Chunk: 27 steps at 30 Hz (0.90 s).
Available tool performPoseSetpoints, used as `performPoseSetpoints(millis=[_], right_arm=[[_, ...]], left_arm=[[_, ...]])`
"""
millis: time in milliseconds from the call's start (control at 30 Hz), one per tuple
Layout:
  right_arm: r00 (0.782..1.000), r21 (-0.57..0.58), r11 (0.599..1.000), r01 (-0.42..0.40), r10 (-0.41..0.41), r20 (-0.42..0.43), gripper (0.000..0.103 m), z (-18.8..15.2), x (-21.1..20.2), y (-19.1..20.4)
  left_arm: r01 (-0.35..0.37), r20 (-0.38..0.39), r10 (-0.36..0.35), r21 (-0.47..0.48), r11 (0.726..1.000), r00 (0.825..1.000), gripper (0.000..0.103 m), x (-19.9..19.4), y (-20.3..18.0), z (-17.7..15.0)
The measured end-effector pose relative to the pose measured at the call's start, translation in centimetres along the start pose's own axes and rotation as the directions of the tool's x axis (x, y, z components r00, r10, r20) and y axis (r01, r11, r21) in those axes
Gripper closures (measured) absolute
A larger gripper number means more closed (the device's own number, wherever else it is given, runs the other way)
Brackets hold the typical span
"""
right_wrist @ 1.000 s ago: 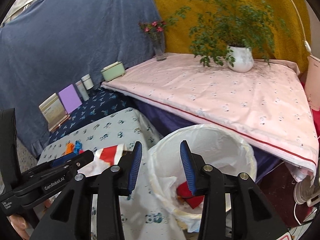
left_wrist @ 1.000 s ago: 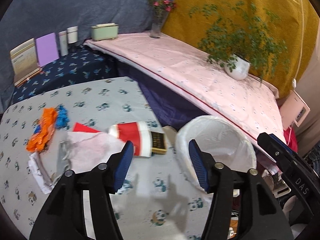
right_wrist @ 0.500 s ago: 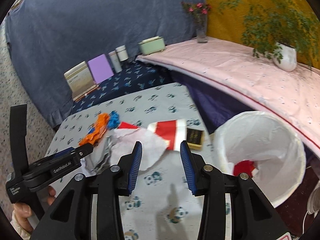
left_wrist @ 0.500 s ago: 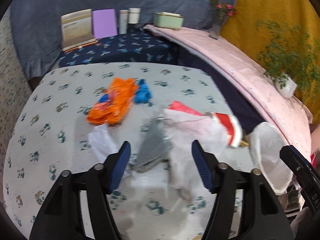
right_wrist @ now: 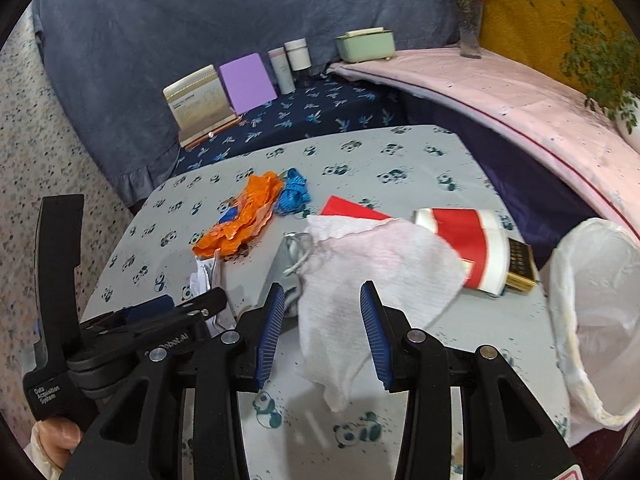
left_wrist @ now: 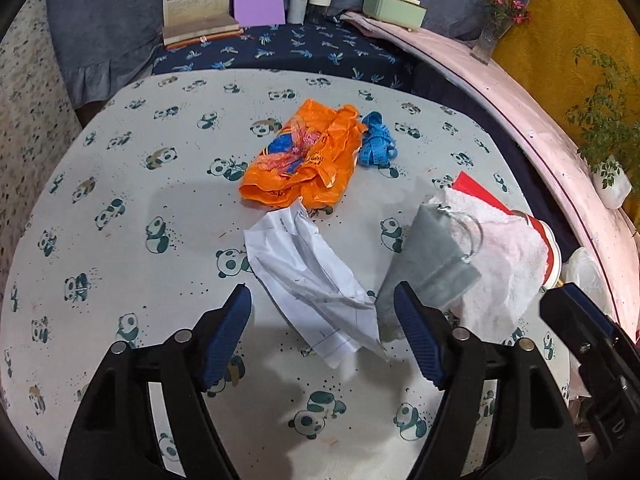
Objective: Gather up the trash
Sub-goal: 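Grasp the white paper with the left gripper while the right grasps the grey mask, then carry paper and mask over the white bin and open both grippers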
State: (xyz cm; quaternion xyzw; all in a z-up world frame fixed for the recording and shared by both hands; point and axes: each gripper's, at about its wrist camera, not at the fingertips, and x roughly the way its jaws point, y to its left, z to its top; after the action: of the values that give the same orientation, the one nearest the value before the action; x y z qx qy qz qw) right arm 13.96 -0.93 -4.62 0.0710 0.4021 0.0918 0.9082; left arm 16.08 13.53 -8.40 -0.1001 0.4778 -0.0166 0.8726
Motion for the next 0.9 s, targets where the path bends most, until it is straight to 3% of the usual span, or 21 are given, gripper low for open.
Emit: performPoseSetpoints(millis=[167, 267, 433, 533, 600, 667, 900], right_arm=[[0.999, -0.022, 1.000, -0.009, 0.009, -0.037, 0.064, 0.5, 2.6, 1.3], [0.998, -0.034, 0.999, -0.013, 0.011, -0.059, 0.064, 0.6, 4.2, 1.8], [0.995, -0.041, 0.999, -0.020, 0.016, -0.095, 0.066, 0.4, 6.1, 2.4], [0.994, -0.053, 0.998, -0.028, 0.022, -0.107, 0.079, 0.2, 6.7, 2.7], [0.994, -0.053, 0.998, -0.038, 0.032, -0.109, 0.092, 0.2, 6.8, 2.9], [0.993, -0.050, 0.997, -0.064, 0.058, -0.105, 0.098, 0.2, 6.6, 3.0], [0.992, -0.056, 0.991, -0.120, 0.119, -0.035, 0.099, 1.2, 3.5, 3.8]], left_arm=[[0.027, -0.027, -0.027, -0.016, 1.000, 0.999, 0.034, 1.3, 0.6, 0.5], [0.048, -0.049, -0.048, -0.018, 0.999, 0.998, 0.046, 1.9, 1.0, 0.6], [0.079, -0.068, -0.080, -0.018, 0.997, 0.994, 0.076, 2.2, 1.6, 0.5], [0.101, -0.066, -0.102, -0.014, 0.995, 0.993, 0.091, 1.9, 1.6, 0.4], [0.106, -0.054, -0.107, -0.010, 0.994, 0.993, 0.093, 1.4, 1.5, 0.4], [0.104, -0.041, -0.104, 0.002, 0.995, 0.994, 0.094, 0.8, 1.3, 0.4], [0.115, 0.015, -0.116, 0.014, 0.993, 0.993, 0.094, -2.2, 0.7, 0.7]])
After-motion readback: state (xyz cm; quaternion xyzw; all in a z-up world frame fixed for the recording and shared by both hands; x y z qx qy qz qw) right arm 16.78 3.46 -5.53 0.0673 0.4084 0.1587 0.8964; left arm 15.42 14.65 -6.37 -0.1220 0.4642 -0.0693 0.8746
